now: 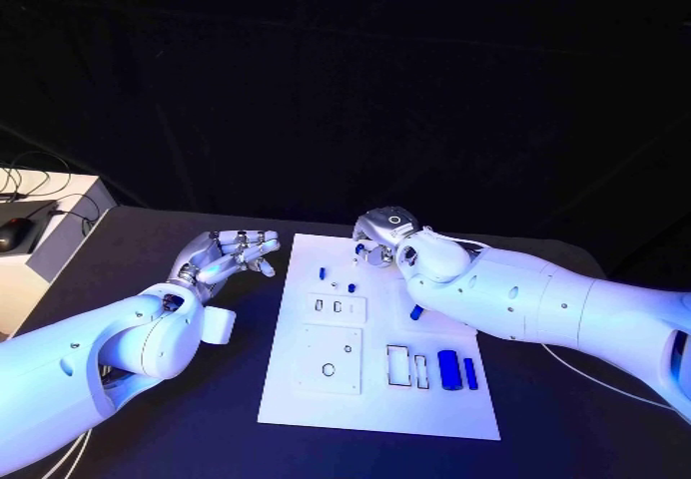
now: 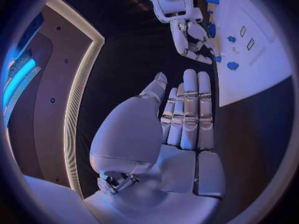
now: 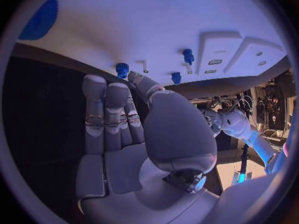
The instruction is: Assemble the parts on the task board
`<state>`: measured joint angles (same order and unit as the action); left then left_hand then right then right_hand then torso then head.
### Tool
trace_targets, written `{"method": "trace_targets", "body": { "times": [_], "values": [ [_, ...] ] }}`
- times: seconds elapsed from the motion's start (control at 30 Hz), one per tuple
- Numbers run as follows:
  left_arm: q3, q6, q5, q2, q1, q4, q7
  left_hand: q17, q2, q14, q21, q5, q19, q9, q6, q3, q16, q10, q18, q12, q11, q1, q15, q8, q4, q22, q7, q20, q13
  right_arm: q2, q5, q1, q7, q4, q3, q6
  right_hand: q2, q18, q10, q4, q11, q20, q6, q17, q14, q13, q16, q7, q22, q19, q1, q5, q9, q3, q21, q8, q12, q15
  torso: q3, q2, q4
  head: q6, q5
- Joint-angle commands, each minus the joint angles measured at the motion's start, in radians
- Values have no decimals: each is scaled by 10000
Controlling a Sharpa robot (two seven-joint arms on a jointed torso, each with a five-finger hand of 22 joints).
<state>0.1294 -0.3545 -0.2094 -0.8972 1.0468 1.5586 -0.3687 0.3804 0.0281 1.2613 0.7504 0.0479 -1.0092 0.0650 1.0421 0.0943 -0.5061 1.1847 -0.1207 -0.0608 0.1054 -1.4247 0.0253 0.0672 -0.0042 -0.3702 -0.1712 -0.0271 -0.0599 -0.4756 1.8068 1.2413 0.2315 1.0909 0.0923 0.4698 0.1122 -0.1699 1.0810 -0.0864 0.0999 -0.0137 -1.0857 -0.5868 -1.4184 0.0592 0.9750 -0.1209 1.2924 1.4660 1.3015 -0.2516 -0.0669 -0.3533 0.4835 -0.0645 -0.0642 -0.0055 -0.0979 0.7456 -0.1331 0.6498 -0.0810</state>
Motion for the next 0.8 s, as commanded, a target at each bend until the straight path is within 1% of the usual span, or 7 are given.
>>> {"method": "trace_targets", "body": {
  "times": [0.03, 0.23, 0.37, 0.43, 0.57, 0.7, 0.8],
  "values": [
    [8, 398, -35, 11, 2, -34, -175, 0, 36, -73, 60, 20, 65, -14, -99, 26, 3, -38, -36, 13, -3, 35, 0, -44, -2, 3, 1, -28, 5, -350, -595, 3, -506, 405, -38, 858, 349, -273, 121, 126, -3, -9, 86, 29, -24, 0, -82, 55, -50, 492, -149, 143, 7, 204, -120, 22, 55, -22, 17, 0, 31, -42, -41],
    [12, 1011, -34, -7, 1, -160, -410, -96, 160, -364, -103, 18, 312, -13, -215, -19, 203, -124, 29, 12, 28, 62, 83, -43, -43, 133, 44, -115, 2, -1388, -2385, 79, -1453, 1452, -238, 1299, 417, -170, 1014, 443, -253, -145, 464, 82, -72, 41, -141, 69, -203, 490, -85, -286, 6, 1943, -303, 16, 90, -192, 45, -10, 122, -183, -84],
    [15, 1174, -36, -9, 0, -280, -467, -128, 147, -356, -140, 18, 301, -12, -223, -41, 241, -101, 25, 9, 20, 53, 82, -41, -67, 172, 55, -125, 1, -2106, -3004, 167, -1796, 1943, -302, 941, 539, -9, 3216, 418, -817, -371, 941, 30, -108, 616, -105, -23, -184, 503, 90, -98, 33, 2420, -148, 42, -975, -530, 94, -55, 230, -226, -70],
    [15, 1203, -36, -8, 0, -328, -481, -143, 130, -349, -148, 19, 288, -12, -226, -41, 257, -62, 21, 9, 5, 41, 75, -41, -80, 187, 74, -123, 2, -2357, -3174, 194, -1842, 2048, -315, 640, 609, 171, 3377, 500, -849, -540, 1195, -66, -113, 1553, -36, -193, -144, 510, 334, -165, 7, 2899, 39, 14, -1873, -583, 116, -69, 267, -245, -58],
    [16, 1245, -37, -8, -3, -406, -494, -161, 113, -335, -155, 18, 273, -13, -233, -40, 275, -59, 19, 16, -6, 26, 67, -43, -97, 205, 107, -119, 6, -2773, -3380, 227, -1861, 2124, -331, -193, 518, 442, 528, 1108, -703, -597, 1077, -744, -36, 8258, 590, -311, 446, 569, 520, -277, -25, 3218, 1978, -88, -7696, -505, 176, -63, 326, -259, -21],
    [16, 1275, -60, 10, -16, -461, -482, -166, 113, -330, -157, 18, 270, -12, -233, -42, 279, -72, 20, 17, -4, 25, 67, -42, -102, 211, 110, -118, 6, -2946, -3386, 240, -1731, 1986, -337, -907, 434, 540, 1411, 924, -678, -468, 826, -2659, -63, 10999, 1887, -268, 1320, 647, 425, -405, -26, 3267, 4150, -104, -9649, -405, 232, -52, 359, -218, -66],
    [16, 1296, -119, 23, -32, -471, -467, -173, 106, -325, -157, 18, 264, -13, -245, -38, 286, -76, 19, 14, -3, 11, 66, -43, -116, 219, 105, -115, 5, -2990, -3388, 244, -1594, 1862, -339, -1280, 358, 618, 1856, 839, -665, -428, 678, -3455, -111, 11895, 2312, -257, 1494, 670, 273, -764, -29, 3262, 4976, -82, -10341, -373, 215, -51, 332, -171, -130]
  ]
}}
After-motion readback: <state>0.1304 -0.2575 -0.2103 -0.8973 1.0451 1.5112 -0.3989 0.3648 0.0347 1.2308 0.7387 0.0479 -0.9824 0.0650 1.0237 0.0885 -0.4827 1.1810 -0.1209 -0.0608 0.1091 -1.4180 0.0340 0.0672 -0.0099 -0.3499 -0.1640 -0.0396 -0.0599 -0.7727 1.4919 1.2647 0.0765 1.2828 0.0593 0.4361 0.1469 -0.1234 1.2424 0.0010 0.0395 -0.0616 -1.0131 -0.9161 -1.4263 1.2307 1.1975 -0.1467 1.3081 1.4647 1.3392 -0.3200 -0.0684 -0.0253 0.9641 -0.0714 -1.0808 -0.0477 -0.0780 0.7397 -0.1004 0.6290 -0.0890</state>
